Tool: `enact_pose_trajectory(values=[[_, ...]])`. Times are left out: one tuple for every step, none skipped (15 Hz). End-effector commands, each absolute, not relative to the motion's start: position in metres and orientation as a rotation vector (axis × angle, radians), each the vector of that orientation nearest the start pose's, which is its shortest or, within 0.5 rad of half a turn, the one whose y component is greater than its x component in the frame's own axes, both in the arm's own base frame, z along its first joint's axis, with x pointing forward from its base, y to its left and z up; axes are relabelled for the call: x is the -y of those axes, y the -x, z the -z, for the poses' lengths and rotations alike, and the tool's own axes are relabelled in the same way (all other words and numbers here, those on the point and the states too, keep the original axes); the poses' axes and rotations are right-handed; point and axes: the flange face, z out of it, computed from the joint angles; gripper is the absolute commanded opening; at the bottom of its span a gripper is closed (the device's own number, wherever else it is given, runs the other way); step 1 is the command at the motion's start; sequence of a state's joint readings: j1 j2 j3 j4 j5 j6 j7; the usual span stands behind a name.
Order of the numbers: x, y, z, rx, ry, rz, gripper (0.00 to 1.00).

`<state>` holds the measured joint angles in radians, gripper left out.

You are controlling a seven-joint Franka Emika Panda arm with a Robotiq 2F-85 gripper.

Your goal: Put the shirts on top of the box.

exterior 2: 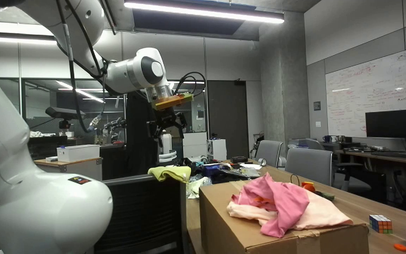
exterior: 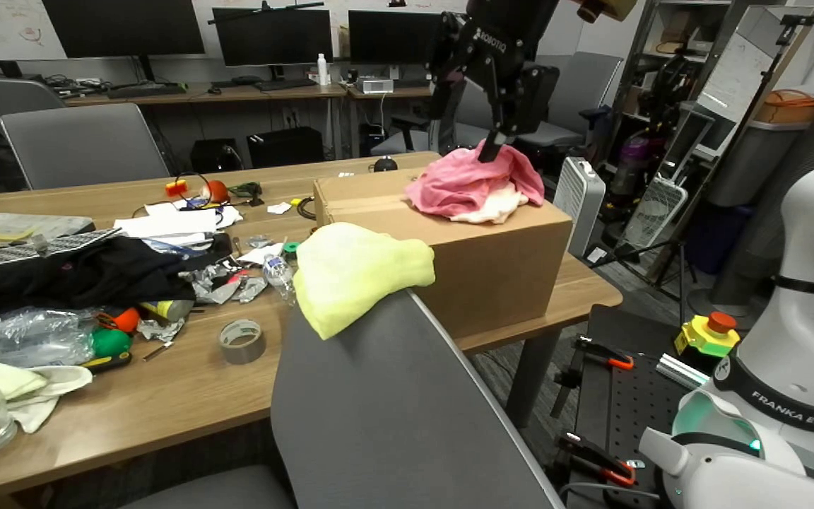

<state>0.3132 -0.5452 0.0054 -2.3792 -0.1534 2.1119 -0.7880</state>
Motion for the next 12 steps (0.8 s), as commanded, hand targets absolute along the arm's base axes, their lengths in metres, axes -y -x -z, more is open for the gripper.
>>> enact_pose_trajectory(values=[[-0.151, -0.403, -0.537, 1.676, 2.774, 0.451, 1.00], [-0.158, -0.404, -0.532, 1.656, 2.782, 0.456, 1.00], [-0.167, -0.406, -0.526, 1.641, 2.787, 0.443, 1.00], [-0.175, -0.408, -0.519, 1.623, 2.793, 0.427, 1.00], [-0.184, -0.410, -0.513, 1.608, 2.802, 0.408, 1.00], [-0.194, -0.411, -0.506, 1.604, 2.805, 0.384, 1.00], [-0.204, -0.414, -0.498, 1.586, 2.816, 0.363, 1.00], [-0.211, -0.415, -0.491, 1.565, 2.827, 0.347, 1.00], [-0.221, -0.416, -0.486, 1.557, 2.831, 0.327, 1.00], [-0.228, -0.417, -0.481, 1.549, 2.837, 0.309, 1.00], [-0.236, -0.420, -0.474, 1.540, 2.846, 0.296, 1.00], [-0.242, -0.421, -0.472, 1.538, 2.842, 0.277, 1.00]])
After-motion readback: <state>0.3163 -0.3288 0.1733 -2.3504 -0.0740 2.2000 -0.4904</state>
